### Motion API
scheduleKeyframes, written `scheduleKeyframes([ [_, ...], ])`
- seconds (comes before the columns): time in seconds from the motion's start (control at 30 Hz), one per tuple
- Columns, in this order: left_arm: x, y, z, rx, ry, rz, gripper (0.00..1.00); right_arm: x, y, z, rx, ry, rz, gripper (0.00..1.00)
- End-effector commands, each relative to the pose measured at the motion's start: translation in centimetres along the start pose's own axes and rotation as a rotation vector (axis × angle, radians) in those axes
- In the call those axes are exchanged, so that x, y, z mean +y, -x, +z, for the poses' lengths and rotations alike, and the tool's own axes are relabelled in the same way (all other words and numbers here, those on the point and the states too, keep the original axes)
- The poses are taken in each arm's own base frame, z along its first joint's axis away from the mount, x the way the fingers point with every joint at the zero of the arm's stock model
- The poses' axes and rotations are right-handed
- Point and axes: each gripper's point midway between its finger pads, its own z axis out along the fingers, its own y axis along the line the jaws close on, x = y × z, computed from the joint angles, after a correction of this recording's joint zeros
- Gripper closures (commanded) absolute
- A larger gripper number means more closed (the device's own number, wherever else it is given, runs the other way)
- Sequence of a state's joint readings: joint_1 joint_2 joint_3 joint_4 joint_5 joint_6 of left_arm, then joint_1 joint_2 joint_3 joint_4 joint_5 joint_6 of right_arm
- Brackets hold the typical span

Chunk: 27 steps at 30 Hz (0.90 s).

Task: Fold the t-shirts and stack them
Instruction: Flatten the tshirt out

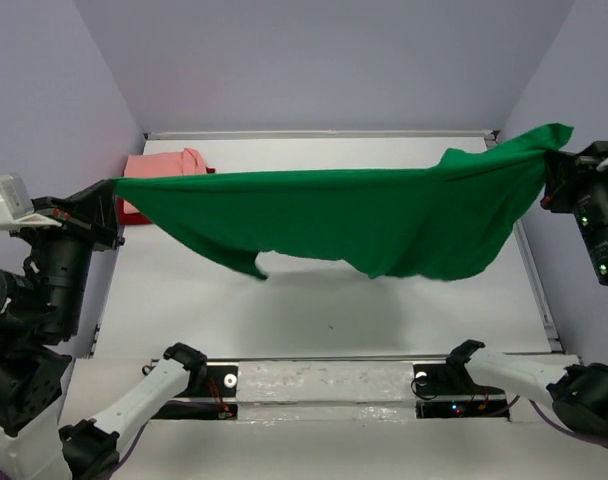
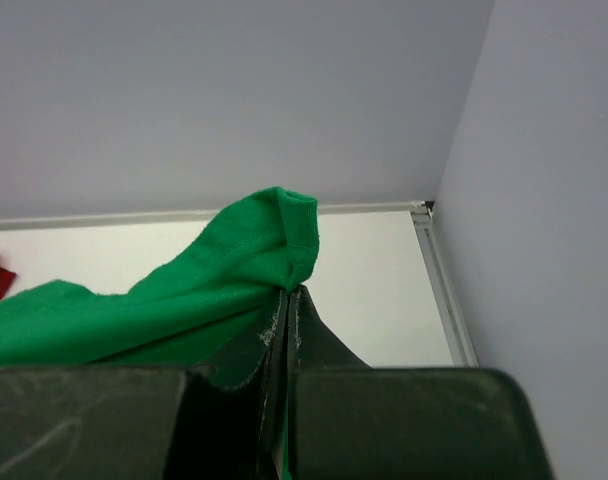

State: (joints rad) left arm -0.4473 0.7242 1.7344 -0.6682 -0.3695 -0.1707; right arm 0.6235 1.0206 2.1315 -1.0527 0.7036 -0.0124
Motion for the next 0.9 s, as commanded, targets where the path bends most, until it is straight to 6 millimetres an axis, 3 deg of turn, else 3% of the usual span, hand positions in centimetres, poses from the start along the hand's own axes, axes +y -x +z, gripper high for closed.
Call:
scheduleKeyframes([
  [0.0, 0.7, -0.2, 2.5, -0.003, 0.088, 0.051, 1.0, 0.6, -0.7, 2.2, 0.038, -0.07, -0.062, 1.0],
  [0.23, -1.5, -1.8, 7.3, 0.041, 0.067, 0.094, 1.0, 6.8, -2.2, 9.1, 0.1, -0.023, -0.173, 1.0],
  [0.37, -2.4, -2.4, 8.5, 0.06, 0.047, 0.089, 1.0, 9.7, -1.2, 9.8, 0.082, 0.004, -0.195, 1.0],
  [0.43, -2.6, -2.1, 7.8, 0.052, 0.023, 0.066, 1.0, 10.9, -1.6, 9.2, 0.089, 0.017, -0.225, 1.0],
  [0.63, -1.1, -3.2, 5.1, 0.06, 0.026, 0.056, 1.0, 11.5, -2.6, 5.9, 0.132, 0.027, -0.219, 1.0],
  [0.73, -0.8, -4.3, 4.3, 0.082, 0.02, 0.056, 1.0, 12.2, -5.3, 4.6, 0.192, 0.068, -0.195, 1.0],
  [0.8, -0.7, -4.7, 3.6, 0.085, 0.007, 0.053, 1.0, 13.0, -5.9, 3.2, 0.185, 0.1, -0.147, 1.0],
  [0.87, -0.5, -4.8, 3.3, 0.085, 0.007, 0.051, 1.0, 12.2, -6.3, 2.2, 0.184, 0.088, -0.131, 1.0],
])
